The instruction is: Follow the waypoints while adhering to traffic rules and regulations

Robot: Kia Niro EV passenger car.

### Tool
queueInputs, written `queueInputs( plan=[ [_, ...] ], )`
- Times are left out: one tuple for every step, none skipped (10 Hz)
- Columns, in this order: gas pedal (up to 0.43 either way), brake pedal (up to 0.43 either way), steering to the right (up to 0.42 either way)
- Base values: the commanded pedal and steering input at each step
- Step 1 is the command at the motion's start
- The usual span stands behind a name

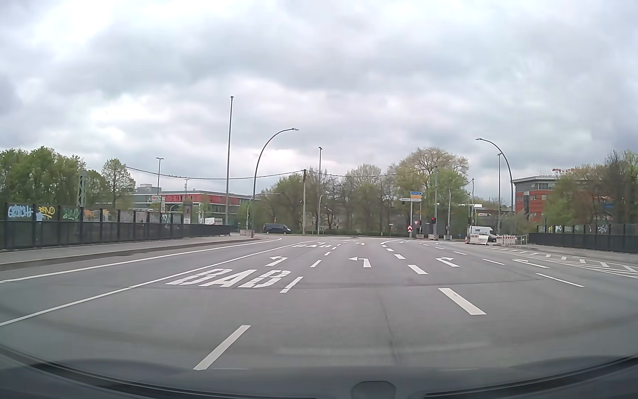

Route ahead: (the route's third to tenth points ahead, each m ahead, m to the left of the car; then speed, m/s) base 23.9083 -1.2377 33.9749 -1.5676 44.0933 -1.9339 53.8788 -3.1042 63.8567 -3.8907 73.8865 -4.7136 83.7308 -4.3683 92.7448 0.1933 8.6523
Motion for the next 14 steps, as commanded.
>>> queueInputs(
  plan=[
    [0.087,0.0,0.028],
    [0.087,0.0,0.019],
    [0.087,0.0,0.011],
    [0.087,0.006,0.008],
    [0.087,0.0,0.008],
    [0.087,0.0,0.008],
    [0.087,0.006,0.008],
    [0.087,0.0,0.008],
    [0.087,0.006,0.011],
    [0.087,0.0,0.014],
    [0.087,0.0,0.014],
    [0.087,0.006,0.014],
    [0.087,0.0,0.013],
    [0.087,0.0,0.012]
  ],
)
